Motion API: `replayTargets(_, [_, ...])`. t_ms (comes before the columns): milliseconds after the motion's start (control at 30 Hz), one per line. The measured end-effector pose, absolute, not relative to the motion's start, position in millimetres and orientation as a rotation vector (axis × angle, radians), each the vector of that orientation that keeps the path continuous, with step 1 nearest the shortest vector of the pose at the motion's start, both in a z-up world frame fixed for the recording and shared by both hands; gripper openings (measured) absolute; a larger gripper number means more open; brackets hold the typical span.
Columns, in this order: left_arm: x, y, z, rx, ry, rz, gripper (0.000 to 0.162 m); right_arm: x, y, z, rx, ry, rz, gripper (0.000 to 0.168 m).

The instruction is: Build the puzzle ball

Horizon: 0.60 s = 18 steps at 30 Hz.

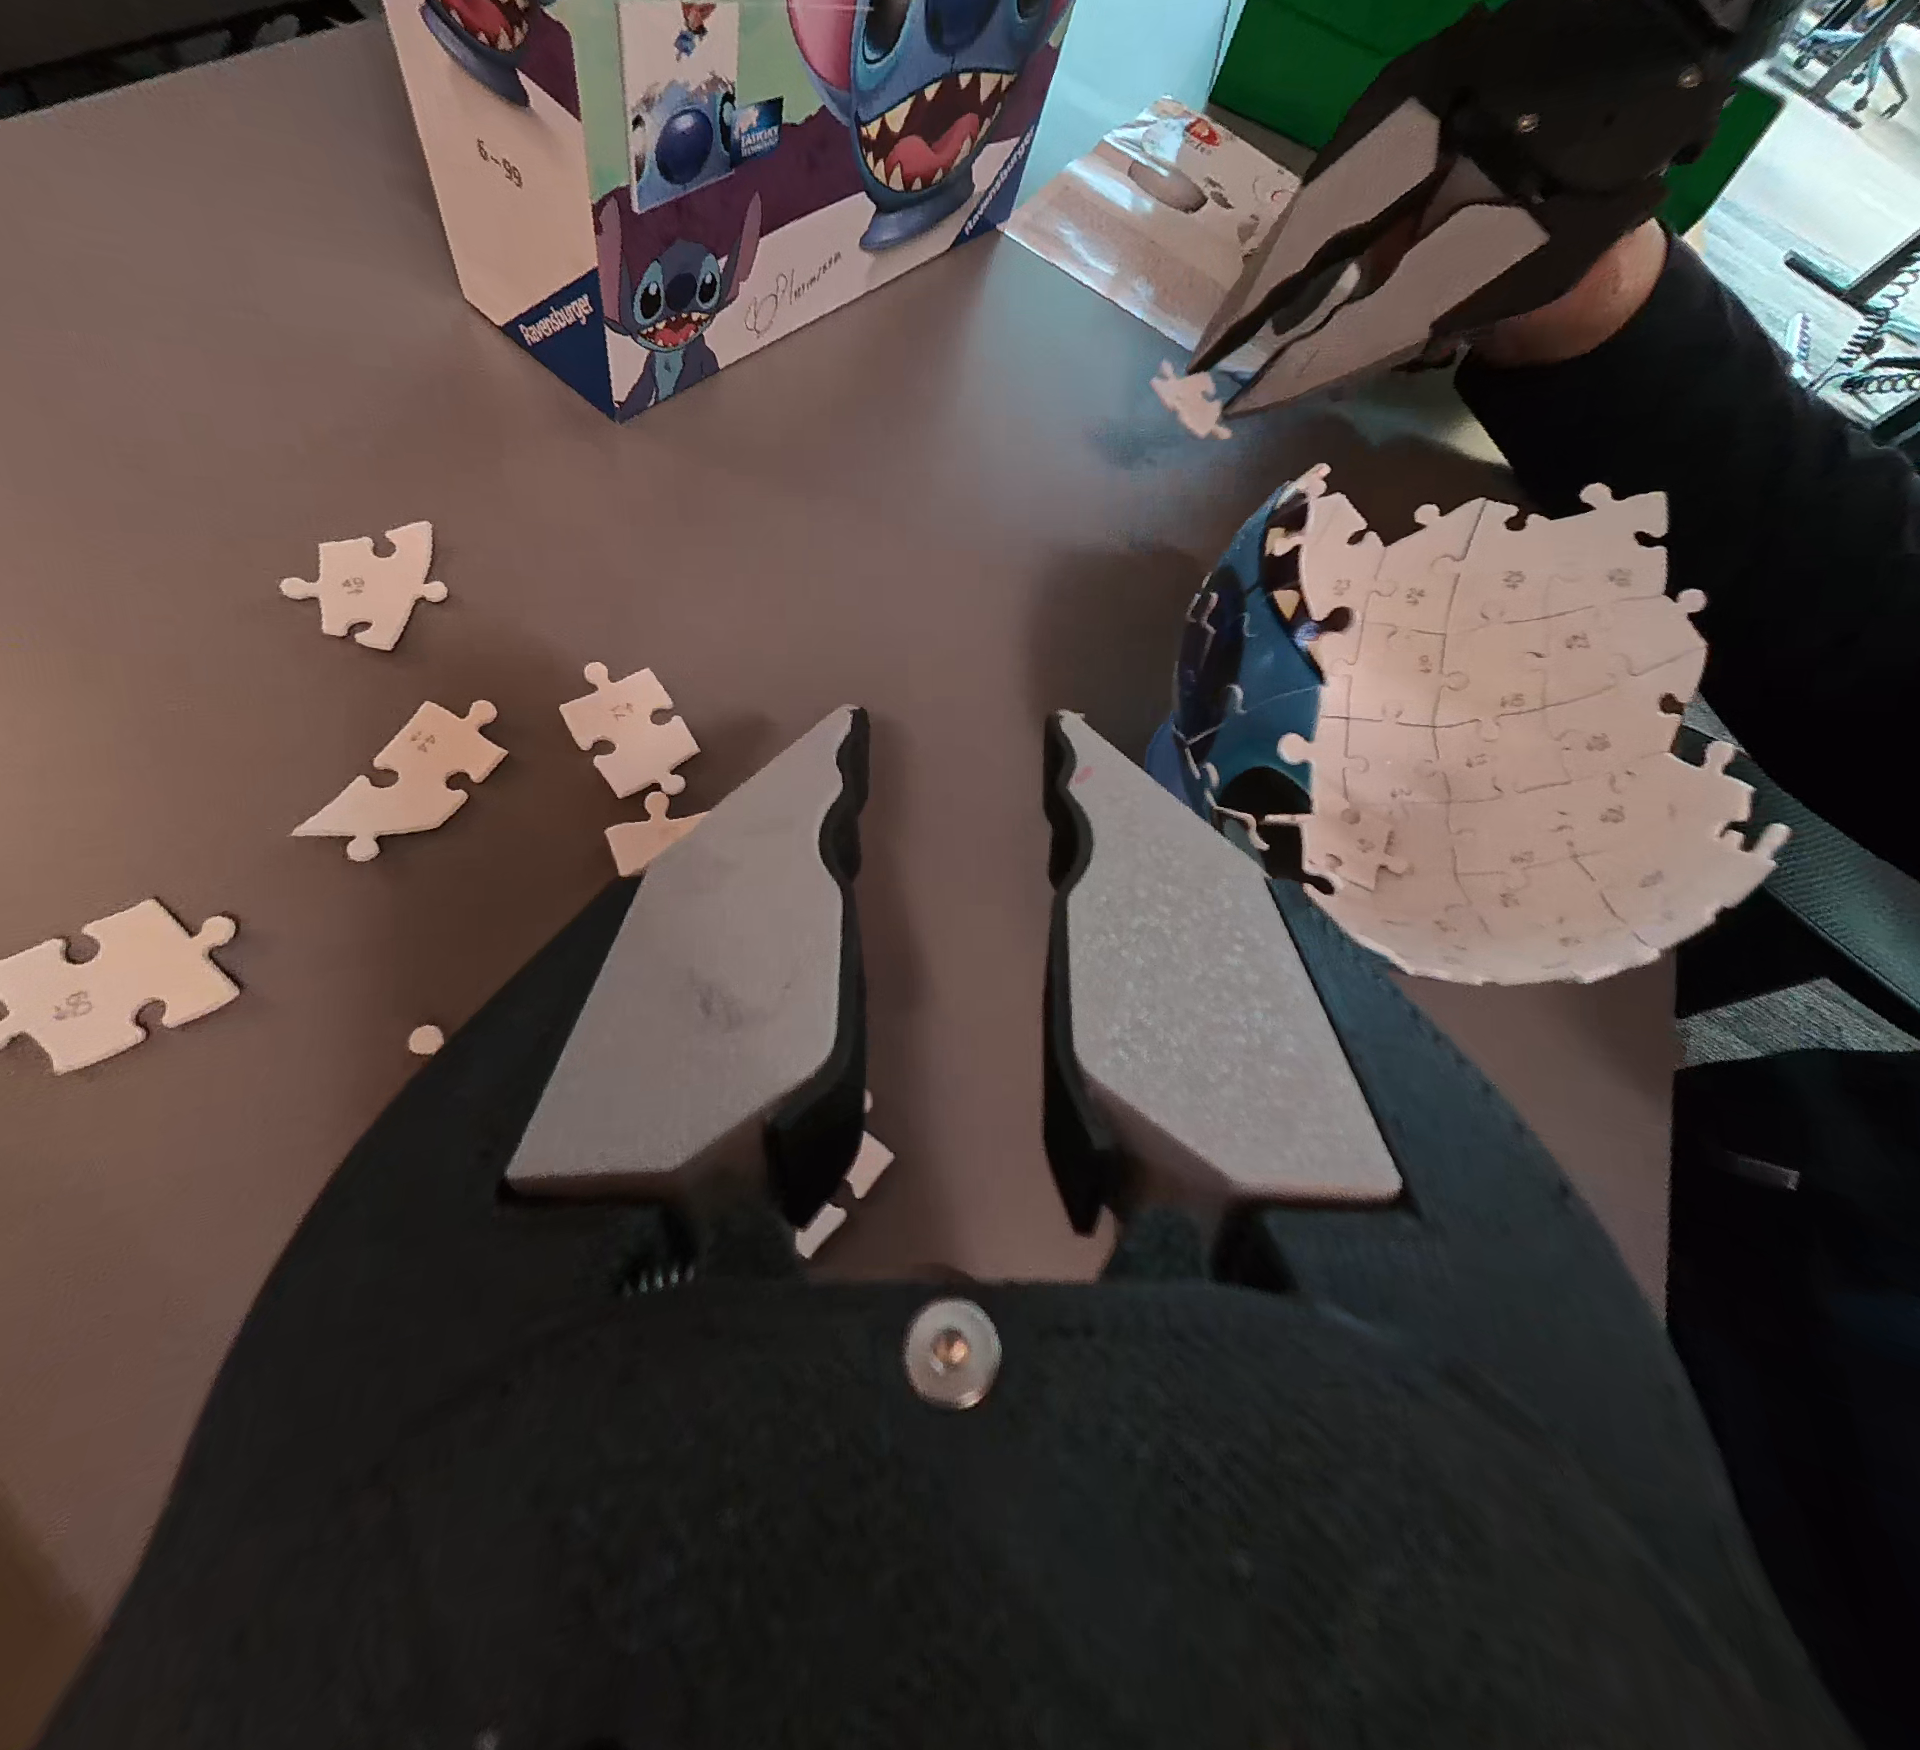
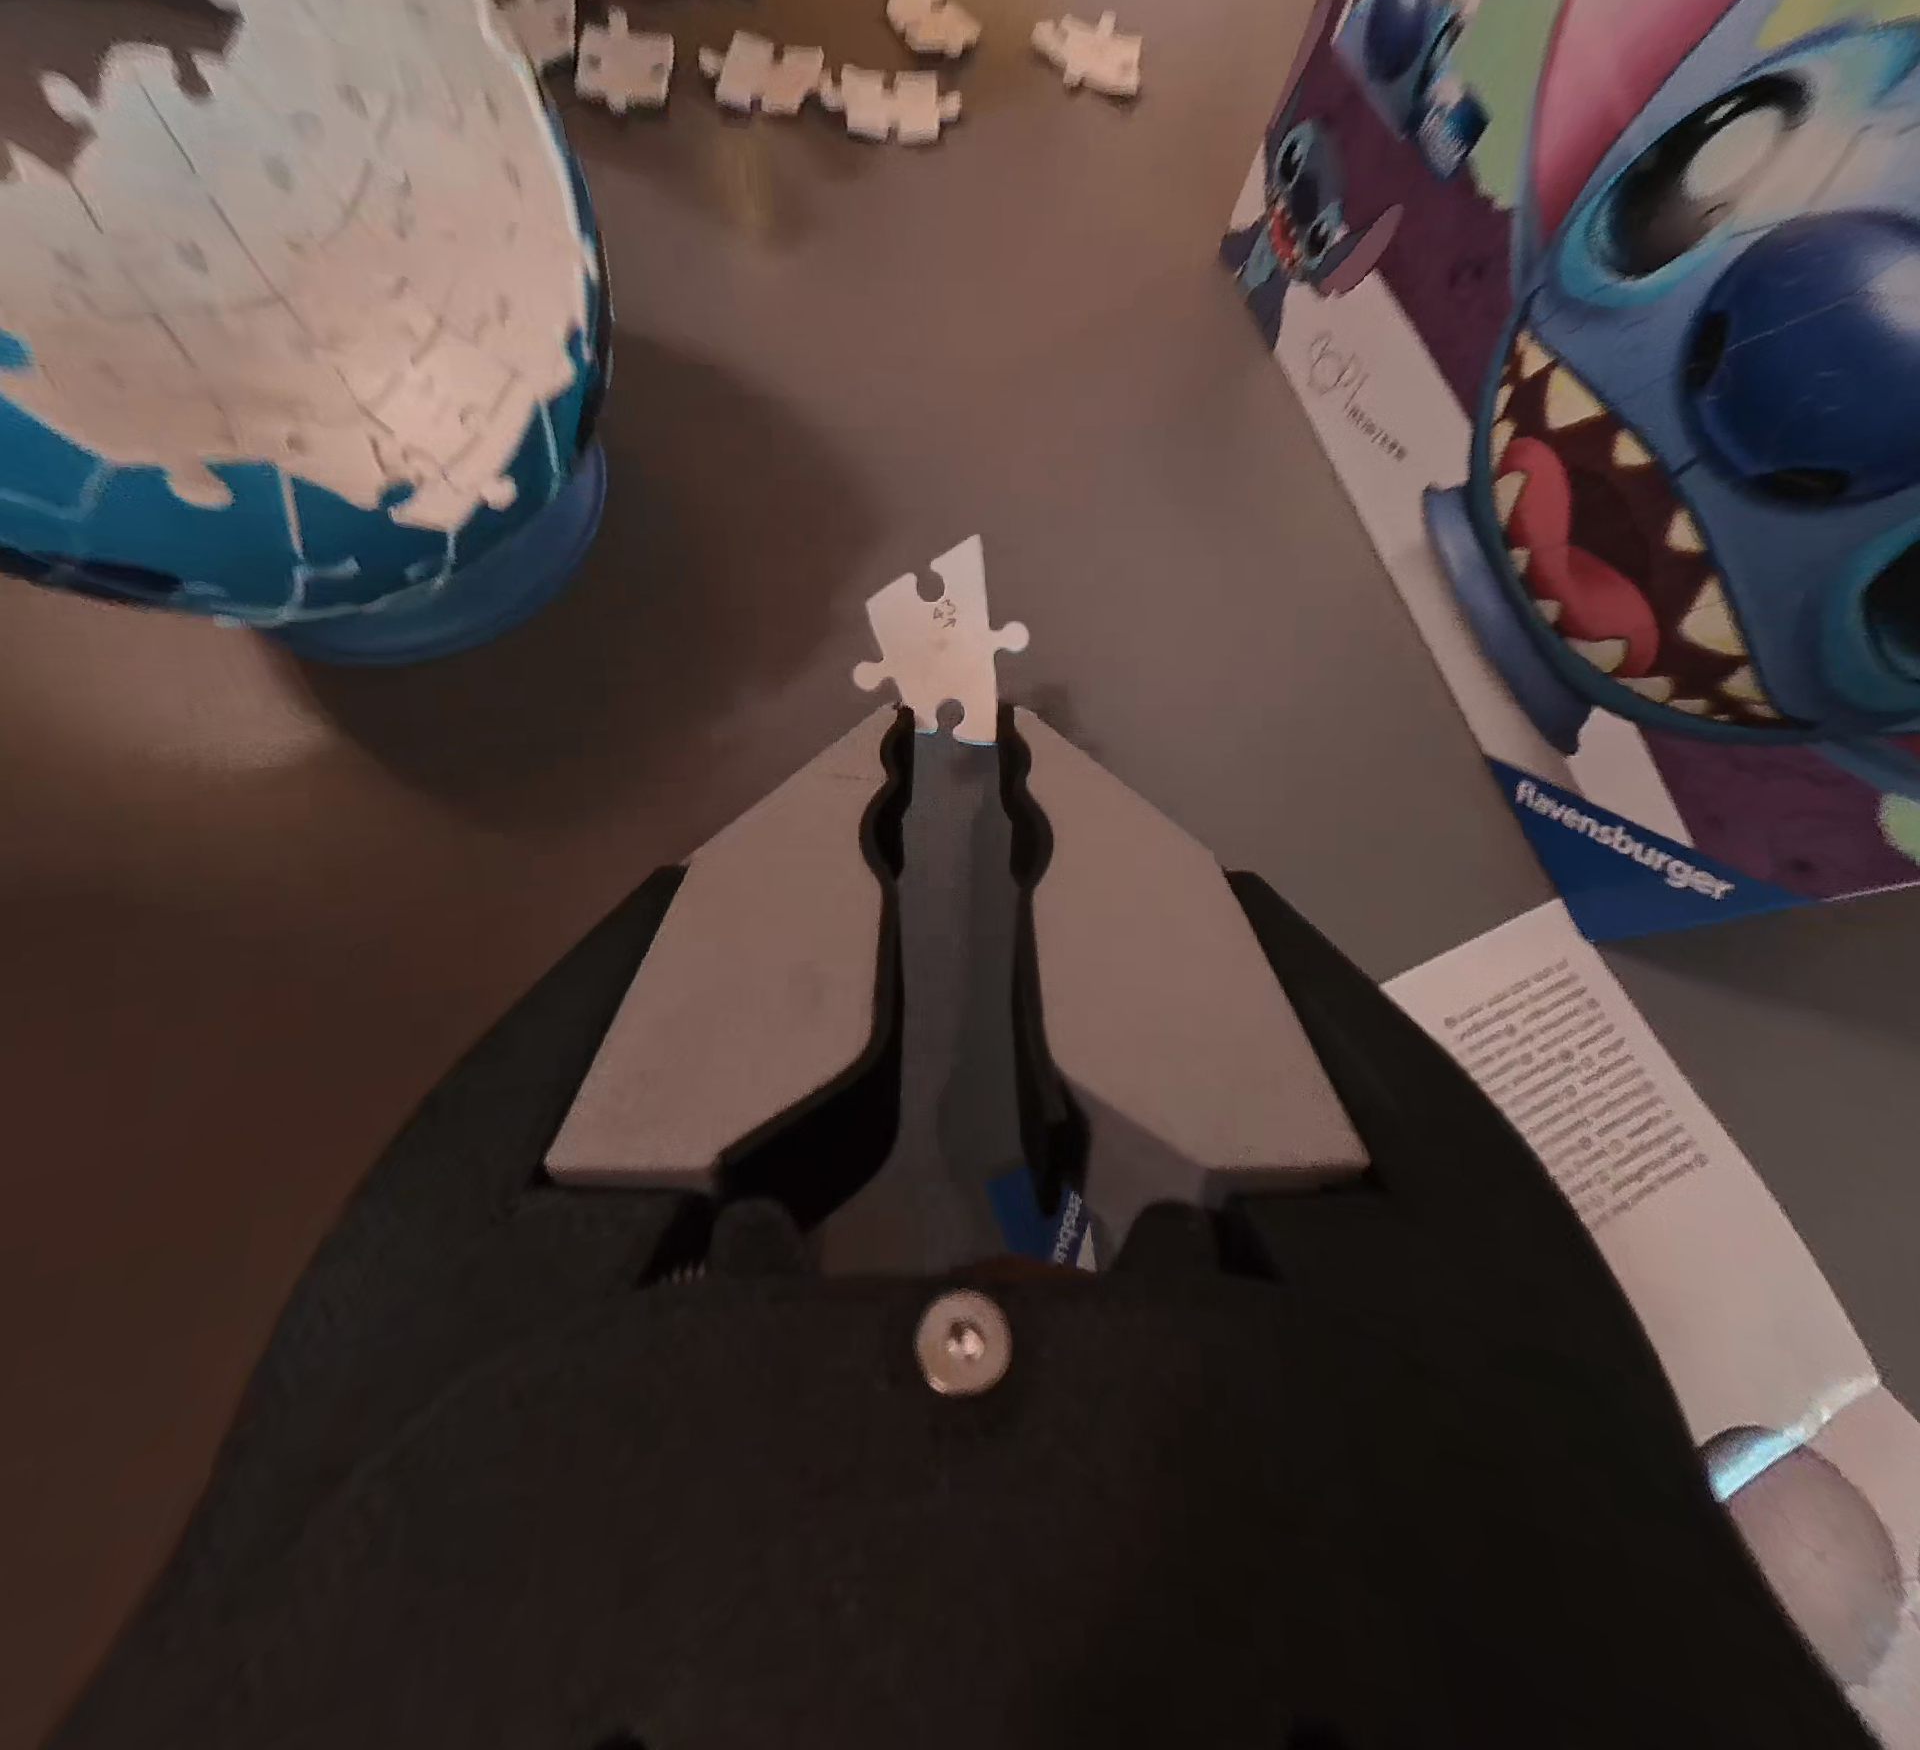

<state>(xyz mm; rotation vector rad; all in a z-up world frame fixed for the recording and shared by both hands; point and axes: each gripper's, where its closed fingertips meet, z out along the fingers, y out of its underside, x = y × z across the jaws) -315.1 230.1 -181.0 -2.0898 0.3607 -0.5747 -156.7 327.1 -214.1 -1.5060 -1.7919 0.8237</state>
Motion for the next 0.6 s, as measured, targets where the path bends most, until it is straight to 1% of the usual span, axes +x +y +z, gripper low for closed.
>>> replayTargets(100, [-320.7, 233.5, -175.7, -2.073, 0.359, -0.543, 0.031, -169.1, 321.2, -188.6, -1.461, -1.668, 0.951, 0.013])
replayTargets(200, [-318.3, 236.7, -163.2, -2.071, 0.369, -0.548, 0.033, -178.9, 315.0, -174.9, -1.434, -1.606, 1.013, 0.013])
replayTargets(400, [-271.9, 247.9, -124.0, -2.068, 0.518, -0.647, 0.035, -186.9, 304.8, -153.8, -1.379, -1.518, 1.101, 0.013])
replayTargets(467, [-252.4, 254.9, -119.4, -2.110, 0.564, -0.701, 0.039, -188.6, 299.9, -147.8, -1.361, -1.501, 1.128, 0.013])
replayTargets(600, [-217.5, 269.1, -116.5, -2.145, 0.647, -0.751, 0.041, -191.3, 291.4, -138.0, -1.325, -1.474, 1.160, 0.013])
